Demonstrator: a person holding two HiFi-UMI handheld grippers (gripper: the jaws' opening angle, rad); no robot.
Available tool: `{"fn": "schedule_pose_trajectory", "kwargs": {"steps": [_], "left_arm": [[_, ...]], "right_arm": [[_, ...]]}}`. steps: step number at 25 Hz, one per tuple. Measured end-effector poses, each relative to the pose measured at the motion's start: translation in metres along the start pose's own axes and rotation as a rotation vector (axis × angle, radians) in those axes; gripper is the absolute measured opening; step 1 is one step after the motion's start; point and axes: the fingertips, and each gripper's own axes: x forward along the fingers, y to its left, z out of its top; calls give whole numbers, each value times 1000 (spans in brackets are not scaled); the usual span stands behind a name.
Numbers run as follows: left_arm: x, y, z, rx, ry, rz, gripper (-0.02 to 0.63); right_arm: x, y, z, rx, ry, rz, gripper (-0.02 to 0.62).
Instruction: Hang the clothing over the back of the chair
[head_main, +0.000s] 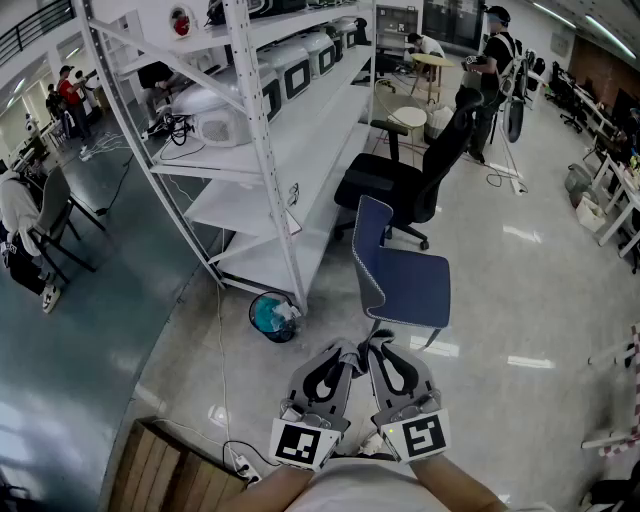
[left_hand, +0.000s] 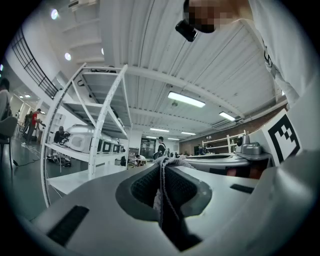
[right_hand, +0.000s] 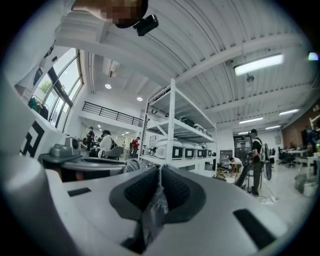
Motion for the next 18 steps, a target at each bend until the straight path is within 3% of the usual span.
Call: {"fn": "schedule_pose_trajectory", "kwargs": {"steps": [18], "left_arm": [[7, -29, -16, 2, 31, -7, 37]], "right_arm": [[-19, -18, -10, 23, -3, 3, 44]]}}
